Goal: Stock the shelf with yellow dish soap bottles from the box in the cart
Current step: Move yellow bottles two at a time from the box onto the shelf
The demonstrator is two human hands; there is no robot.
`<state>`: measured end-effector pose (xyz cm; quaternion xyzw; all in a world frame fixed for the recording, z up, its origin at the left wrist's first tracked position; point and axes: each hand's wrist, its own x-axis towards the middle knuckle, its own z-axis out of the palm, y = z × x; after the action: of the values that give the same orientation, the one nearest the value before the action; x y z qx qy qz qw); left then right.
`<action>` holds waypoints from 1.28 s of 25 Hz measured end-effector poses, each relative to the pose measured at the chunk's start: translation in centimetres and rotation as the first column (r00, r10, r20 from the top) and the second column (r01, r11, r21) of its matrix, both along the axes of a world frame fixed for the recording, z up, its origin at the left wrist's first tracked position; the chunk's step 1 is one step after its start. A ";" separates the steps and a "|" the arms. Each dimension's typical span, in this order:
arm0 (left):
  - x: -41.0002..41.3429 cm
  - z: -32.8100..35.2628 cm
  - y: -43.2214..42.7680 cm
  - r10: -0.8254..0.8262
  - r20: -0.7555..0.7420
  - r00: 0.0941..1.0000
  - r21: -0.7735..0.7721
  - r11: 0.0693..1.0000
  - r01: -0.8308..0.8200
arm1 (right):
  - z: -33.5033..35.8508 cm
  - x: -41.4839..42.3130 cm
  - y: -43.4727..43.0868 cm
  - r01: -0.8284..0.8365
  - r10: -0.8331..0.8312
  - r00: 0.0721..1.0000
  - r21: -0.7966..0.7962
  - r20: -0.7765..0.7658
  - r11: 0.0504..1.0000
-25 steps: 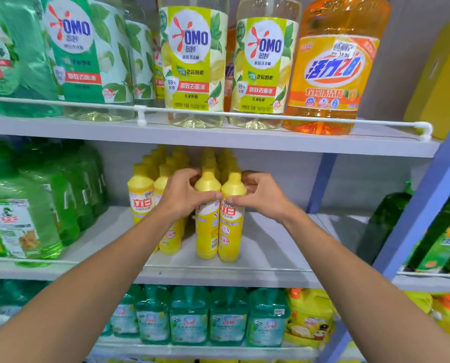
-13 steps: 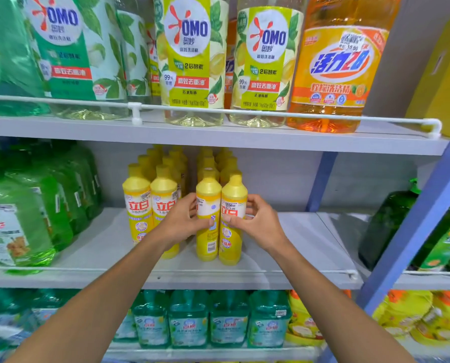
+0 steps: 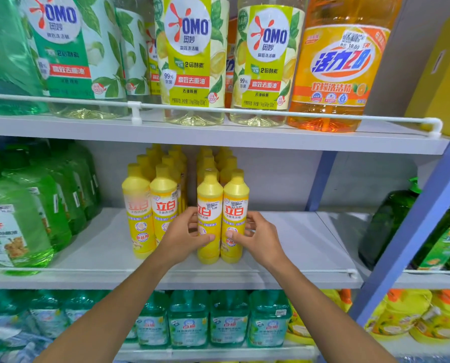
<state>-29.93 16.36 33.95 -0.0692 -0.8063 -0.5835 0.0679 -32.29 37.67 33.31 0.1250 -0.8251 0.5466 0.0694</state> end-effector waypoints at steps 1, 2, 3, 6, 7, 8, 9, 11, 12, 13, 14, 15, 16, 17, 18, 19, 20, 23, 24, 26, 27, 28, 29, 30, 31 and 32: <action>0.1 -0.2 -0.1 0.037 -0.016 0.999 -0.008 0.999 -0.037 | -0.3 0.0 0.0 0.004 -0.004 1.000 -0.001 0.007 1.000; 0.1 -0.3 0.0 0.077 -0.039 0.996 -0.014 0.997 -0.078 | -0.5 0.0 0.2 -0.010 0.010 1.000 0.005 0.014 1.000; 0.3 -0.5 0.2 0.117 -0.061 0.991 -0.030 0.992 -0.119 | -0.4 0.1 0.3 -0.039 0.039 0.999 0.014 0.020 0.999; 0.9 -1.3 0.8 0.193 -0.095 0.976 -0.077 0.977 -0.201 | -0.5 0.3 0.4 -0.055 0.055 0.998 0.043 0.007 0.998; 1.1 -1.7 1.0 0.198 -0.093 0.976 -0.077 0.976 -0.205 | -0.7 0.5 0.3 -0.023 0.023 1.000 0.043 -0.002 0.999; 1.2 -2.2 1.1 0.204 -0.093 0.975 -0.075 0.975 -0.211 | -1.0 0.6 0.1 0.017 -0.017 1.000 0.045 -0.009 0.999; 1.2 -2.7 1.2 0.216 -0.100 0.971 -0.082 0.971 -0.225 | -1.4 0.7 -0.1 0.047 -0.046 0.999 0.048 -0.015 0.998; 1.0 -3.1 1.4 0.269 -0.135 0.954 -0.134 0.949 -0.286 | -2.2 0.6 -0.3 0.065 -0.064 0.998 0.044 -0.015 0.997; 0.7 -3.2 1.6 0.297 -0.157 0.942 -0.162 0.933 -0.322 | -2.5 0.5 -0.4 0.070 -0.069 0.997 0.040 -0.016 0.997; 0.4 -3.3 1.8 0.324 -0.179 0.929 -0.180 0.917 -0.355 | -2.7 0.3 -0.5 0.073 -0.073 0.997 0.040 -0.018 0.997; 0.1 -3.3 2.0 0.351 -0.193 0.916 -0.193 0.902 -0.387 | -2.7 0.0 -0.7 0.077 -0.076 0.997 0.042 -0.022 0.996; -0.3 -3.2 2.4 0.378 -0.201 0.904 -0.202 0.887 -0.415 | -2.6 -0.4 -0.9 0.082 -0.081 0.996 0.041 -0.027 0.996; -0.7 -3.1 2.6 0.404 -0.202 0.892 -0.212 0.871 -0.442 | -2.5 -0.8 -1.1 0.086 -0.085 0.996 0.038 -0.030 0.996; -1.1 -3.0 2.8 0.427 -0.204 0.881 -0.218 0.858 -0.466 | -2.4 -1.3 -1.3 0.089 -0.088 0.996 0.033 -0.031 0.995; -1.5 -3.0 2.9 0.446 -0.204 0.871 -0.220 0.846 -0.485 | -2.4 -1.7 -1.5 0.091 -0.090 0.995 0.034 -0.031 0.995; -1.8 -2.9 3.1 0.461 -0.205 0.863 -0.220 0.838 -0.500 | -2.5 -2.1 -1.7 0.090 -0.089 0.996 0.037 -0.031 0.995; -2.0 -2.9 3.2 0.473 -0.204 0.857 -0.221 0.831 -0.511 | -2.6 -2.4 -1.9 0.086 -0.085 0.996 0.039 -0.028 0.996; -2.4 -3.0 3.4 0.490 -0.211 0.846 -0.215 0.821 -0.529 | -2.9 -2.7 -2.1 0.077 -0.077 0.997 0.022 -0.022 0.997; -2.4 -3.1 3.3 0.489 -0.215 0.845 -0.214 0.821 -0.530 | -3.0 -2.7 -2.0 0.076 -0.075 0.997 0.020 -0.019 0.997; -2.6 -3.4 3.2 0.488 -0.227 0.843 -0.220 0.817 -0.533 | -2.9 -2.8 -1.9 0.076 -0.076 0.997 0.028 -0.019 0.997; -2.6 -3.5 3.2 0.490 -0.229 0.841 -0.218 0.816 -0.535 | -2.8 -2.7 -1.9 0.074 -0.073 0.997 0.029 -0.018 0.997; -2.6 -3.5 3.3 0.497 -0.230 0.837 -0.212 0.813 -0.542 | -2.8 -2.7 -1.9 0.072 -0.071 0.997 0.027 -0.014 0.997; -2.5 -3.5 3.4 0.505 -0.232 0.831 -0.205 0.810 -0.550 | -2.8 -2.6 -1.9 0.069 -0.069 0.998 0.023 -0.013 0.997; -2.4 -3.5 3.6 0.513 -0.228 0.828 -0.203 0.807 -0.555 | -2.8 -2.5 -1.9 0.069 -0.068 0.998 0.020 -0.012 0.997; -2.3 -3.5 3.7 0.519 -0.227 0.824 -0.200 0.803 -0.561 | -2.8 -2.4 -1.9 0.066 -0.066 0.998 0.019 -0.014 0.998; -2.3 -3.5 3.8 0.524 -0.220 0.823 -0.197 0.802 -0.563 | -2.8 -2.4 -1.9 0.062 -0.062 0.998 0.018 -0.014 0.998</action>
<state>-32.20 20.20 30.49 0.1123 -0.8520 -0.4243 0.2853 -34.68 35.78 30.55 0.1037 -0.8331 0.5357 0.0909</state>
